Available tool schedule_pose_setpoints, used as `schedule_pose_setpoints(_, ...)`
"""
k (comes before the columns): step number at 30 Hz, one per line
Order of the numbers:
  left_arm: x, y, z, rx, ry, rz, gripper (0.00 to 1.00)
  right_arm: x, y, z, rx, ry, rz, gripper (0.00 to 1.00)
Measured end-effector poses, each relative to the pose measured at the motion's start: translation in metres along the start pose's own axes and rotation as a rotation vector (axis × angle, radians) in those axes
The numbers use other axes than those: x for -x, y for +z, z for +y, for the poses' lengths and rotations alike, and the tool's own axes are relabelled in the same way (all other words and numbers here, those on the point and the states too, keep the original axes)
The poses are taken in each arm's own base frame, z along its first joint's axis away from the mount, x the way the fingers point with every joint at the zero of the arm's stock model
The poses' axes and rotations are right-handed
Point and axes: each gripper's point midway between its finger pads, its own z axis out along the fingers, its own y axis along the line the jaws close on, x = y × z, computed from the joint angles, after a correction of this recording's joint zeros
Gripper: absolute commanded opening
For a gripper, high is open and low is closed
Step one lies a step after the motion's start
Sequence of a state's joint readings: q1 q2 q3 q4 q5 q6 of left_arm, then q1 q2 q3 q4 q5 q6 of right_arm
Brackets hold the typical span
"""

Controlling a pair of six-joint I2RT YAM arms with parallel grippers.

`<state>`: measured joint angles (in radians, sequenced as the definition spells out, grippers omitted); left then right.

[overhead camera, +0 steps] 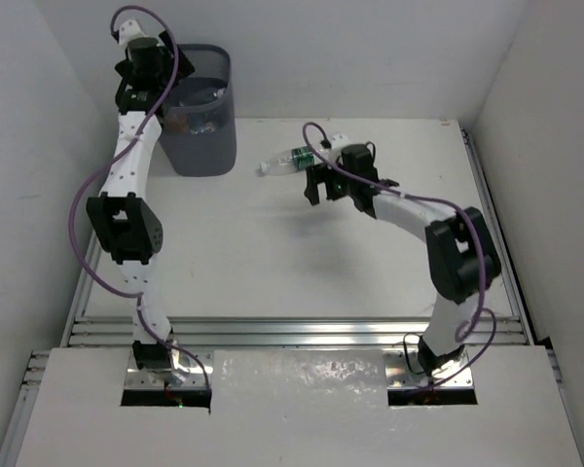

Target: Put the plastic bottles in the bin

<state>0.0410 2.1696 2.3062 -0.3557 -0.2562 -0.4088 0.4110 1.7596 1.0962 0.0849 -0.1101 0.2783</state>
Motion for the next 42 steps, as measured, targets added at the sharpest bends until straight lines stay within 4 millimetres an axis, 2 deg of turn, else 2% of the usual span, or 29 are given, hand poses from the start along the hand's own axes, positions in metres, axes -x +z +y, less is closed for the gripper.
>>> schedule_pose_setpoints(2,0.018,-0.019,-0.002,-0.002,0.003,-0.016,1.0,0.029,0.025,-0.007,-0.005,-0.113,-0.036,0.99)
schedule_pose_setpoints(4,0.043,-0.053,-0.005,-0.012,-0.005,-0.036,1.0,0.045,0.044,-0.013,-0.01,-0.236,-0.064,0.99)
schedule_pose_setpoints(5,0.06,-0.083,-0.007,-0.037,-0.033,-0.068,1.0,0.048,0.055,-0.017,-0.013,-0.31,-0.065,0.99)
schedule_pose_setpoints(8,0.083,-0.172,-0.002,-0.107,-0.097,-0.122,1.0,0.054,0.087,-0.03,-0.009,-0.499,-0.075,0.99)
schedule_pose_setpoints(9,0.083,-0.202,0.002,-0.145,-0.124,-0.138,1.0,0.053,0.098,-0.033,-0.003,-0.552,-0.077,0.99)
schedule_pose_setpoints(10,0.081,-0.223,0.004,-0.18,-0.148,-0.154,1.0,0.052,0.11,-0.036,0.01,-0.606,-0.08,0.99)
schedule_pose_setpoints(12,0.058,-0.258,0.011,-0.244,-0.181,-0.15,1.0,0.053,0.135,-0.038,0.052,-0.709,-0.114,0.99)
schedule_pose_setpoints(13,0.046,-0.264,0.012,-0.27,-0.189,-0.137,1.0,0.051,0.142,-0.038,0.071,-0.741,-0.131,0.99)
schedule_pose_setpoints(14,0.042,-0.268,0.008,-0.289,-0.19,-0.132,1.0,0.05,0.149,-0.038,0.088,-0.773,-0.152,0.99)
schedule_pose_setpoints(15,0.03,-0.264,0.005,-0.296,-0.185,-0.106,1.0,0.047,0.154,-0.039,0.103,-0.797,-0.159,0.99)
schedule_pose_setpoints(18,-0.021,-0.243,-0.013,-0.304,-0.141,0.018,1.0,0.052,0.172,-0.041,0.129,-0.869,-0.196,0.99)
schedule_pose_setpoints(20,-0.07,-0.222,-0.019,-0.288,-0.093,0.136,1.0,0.057,0.177,-0.043,0.134,-0.905,-0.217,0.99)
schedule_pose_setpoints(22,-0.117,-0.214,-0.017,-0.271,-0.052,0.257,1.0,0.069,0.183,-0.046,0.138,-0.946,-0.239,0.99)
schedule_pose_setpoints(24,-0.143,-0.216,-0.013,-0.267,-0.033,0.332,1.0,0.085,0.195,-0.048,0.141,-0.984,-0.267,0.99)
schedule_pose_setpoints(27,-0.141,-0.221,-0.015,-0.289,-0.037,0.333,1.0,0.102,0.211,-0.05,0.14,-1.044,-0.316,0.99)
schedule_pose_setpoints(33,-0.112,-0.233,-0.028,-0.359,-0.064,0.249,1.0,0.077,0.221,-0.042,0.238,-1.003,-0.328,0.99)
schedule_pose_setpoints(38,-0.11,-0.235,-0.032,-0.382,-0.067,0.247,1.0,0.072,0.209,-0.046,0.194,-0.904,-0.33,0.99)
schedule_pose_setpoints(42,-0.112,-0.238,-0.035,-0.4,-0.068,0.258,1.0,0.084,0.19,-0.055,0.093,-0.747,-0.324,0.99)
